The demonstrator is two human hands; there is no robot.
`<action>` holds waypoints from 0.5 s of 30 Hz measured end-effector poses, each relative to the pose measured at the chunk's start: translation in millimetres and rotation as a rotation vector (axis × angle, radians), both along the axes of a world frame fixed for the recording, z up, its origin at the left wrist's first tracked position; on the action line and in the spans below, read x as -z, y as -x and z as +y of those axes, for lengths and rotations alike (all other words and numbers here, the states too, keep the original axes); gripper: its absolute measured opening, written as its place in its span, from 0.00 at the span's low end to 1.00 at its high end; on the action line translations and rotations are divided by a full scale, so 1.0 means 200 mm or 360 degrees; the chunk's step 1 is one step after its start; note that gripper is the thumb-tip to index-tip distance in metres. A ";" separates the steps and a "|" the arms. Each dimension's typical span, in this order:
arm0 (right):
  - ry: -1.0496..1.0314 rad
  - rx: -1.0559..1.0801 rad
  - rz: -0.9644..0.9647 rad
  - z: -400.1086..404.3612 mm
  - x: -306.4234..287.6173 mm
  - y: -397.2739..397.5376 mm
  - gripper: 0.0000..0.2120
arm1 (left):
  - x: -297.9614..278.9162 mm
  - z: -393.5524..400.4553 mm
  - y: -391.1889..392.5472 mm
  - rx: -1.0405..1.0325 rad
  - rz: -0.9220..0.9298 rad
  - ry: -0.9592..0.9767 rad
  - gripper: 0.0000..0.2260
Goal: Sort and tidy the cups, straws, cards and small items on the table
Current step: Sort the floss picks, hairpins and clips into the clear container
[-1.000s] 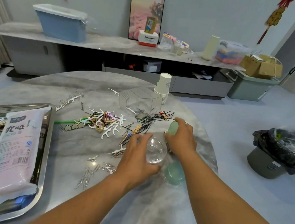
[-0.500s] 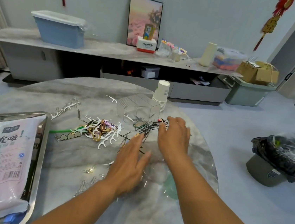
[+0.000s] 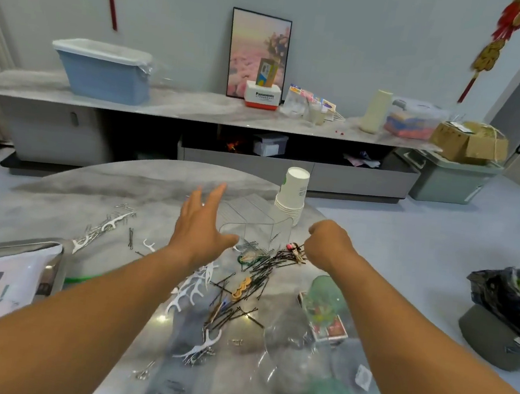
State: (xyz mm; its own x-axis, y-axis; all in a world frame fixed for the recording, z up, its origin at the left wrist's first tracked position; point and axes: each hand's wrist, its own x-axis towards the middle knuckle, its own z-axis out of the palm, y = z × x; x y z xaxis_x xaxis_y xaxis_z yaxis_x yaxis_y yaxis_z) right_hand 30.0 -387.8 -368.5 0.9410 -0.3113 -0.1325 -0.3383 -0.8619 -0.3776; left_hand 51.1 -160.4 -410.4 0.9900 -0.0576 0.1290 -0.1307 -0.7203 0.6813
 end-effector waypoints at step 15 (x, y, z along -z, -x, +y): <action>0.0156 0.0233 0.0397 -0.02 0.22 -0.30 0.14 | 0.08 -0.02 -0.33 -0.0124 0.0172 0.0145 0.24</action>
